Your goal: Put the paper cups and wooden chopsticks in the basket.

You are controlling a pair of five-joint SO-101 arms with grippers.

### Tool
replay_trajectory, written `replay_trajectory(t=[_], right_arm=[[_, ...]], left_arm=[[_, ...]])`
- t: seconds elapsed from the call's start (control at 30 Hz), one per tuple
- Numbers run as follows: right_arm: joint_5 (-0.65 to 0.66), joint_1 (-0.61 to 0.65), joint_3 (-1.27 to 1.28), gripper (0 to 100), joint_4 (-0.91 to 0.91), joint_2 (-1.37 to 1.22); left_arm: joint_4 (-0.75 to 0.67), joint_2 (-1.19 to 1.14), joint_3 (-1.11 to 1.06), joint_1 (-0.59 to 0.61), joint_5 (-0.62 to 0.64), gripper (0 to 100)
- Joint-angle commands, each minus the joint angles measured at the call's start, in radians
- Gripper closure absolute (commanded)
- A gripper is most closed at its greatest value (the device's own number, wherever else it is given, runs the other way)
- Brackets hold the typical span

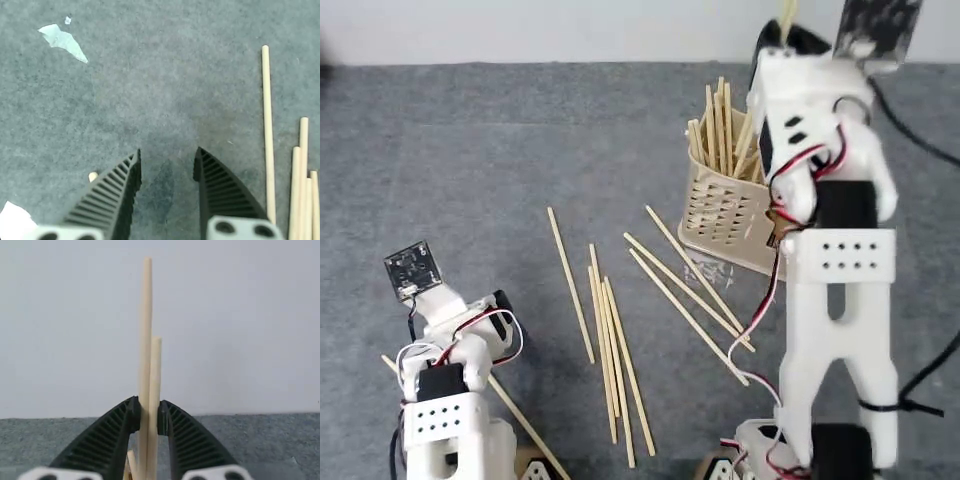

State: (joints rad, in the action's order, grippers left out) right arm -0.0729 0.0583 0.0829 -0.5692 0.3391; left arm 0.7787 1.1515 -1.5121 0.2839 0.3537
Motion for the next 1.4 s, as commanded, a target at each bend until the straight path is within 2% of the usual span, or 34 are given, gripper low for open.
replay_trajectory(t=[0.0, 0.07, 0.23, 0.47, 0.63, 0.73, 0.8, 0.93, 1.03, 1.23, 1.37], right_arm=[[0.055, -0.005, 0.132, 98.7, 0.102, 0.091], [0.063, -0.005, 0.180, 96.1, 0.104, 0.110], [0.066, 0.005, 0.153, 80.5, -0.013, 0.131], [0.066, 0.096, -0.048, 85.2, -0.381, 0.180], [0.063, 0.191, -0.084, 85.4, -0.615, 0.225], [0.060, 0.252, -0.046, 85.4, -0.743, 0.252], [0.058, 0.282, 0.003, 85.4, -0.797, 0.274], [0.063, 0.298, 0.144, 85.4, -0.808, 0.335], [0.064, 0.295, 0.264, 85.4, -0.754, 0.390], [0.066, 0.297, 0.468, 85.4, -0.664, 0.526], [0.066, 0.298, 0.555, 85.4, -0.630, 0.598]], left_arm=[[-0.018, 0.021, 0.005, 0.008, -0.008, 83], [-0.018, 0.021, 0.005, 0.008, -0.008, 83], [-0.018, 0.021, 0.005, 0.008, -0.008, 83], [-0.018, 0.021, 0.005, 0.008, -0.008, 83], [-0.015, 0.021, 0.008, 0.008, -0.008, 83], [0.057, 0.021, 0.048, 0.009, -0.008, 83], [0.166, 0.021, 0.120, 0.037, -0.008, 83], [0.402, 0.014, 0.326, 0.147, -0.017, 83], [0.502, 0.012, 0.414, 0.226, -0.095, 83], [0.523, 0.012, 0.397, 0.371, -0.213, 83], [0.509, 0.012, 0.315, 0.423, -0.282, 83]])
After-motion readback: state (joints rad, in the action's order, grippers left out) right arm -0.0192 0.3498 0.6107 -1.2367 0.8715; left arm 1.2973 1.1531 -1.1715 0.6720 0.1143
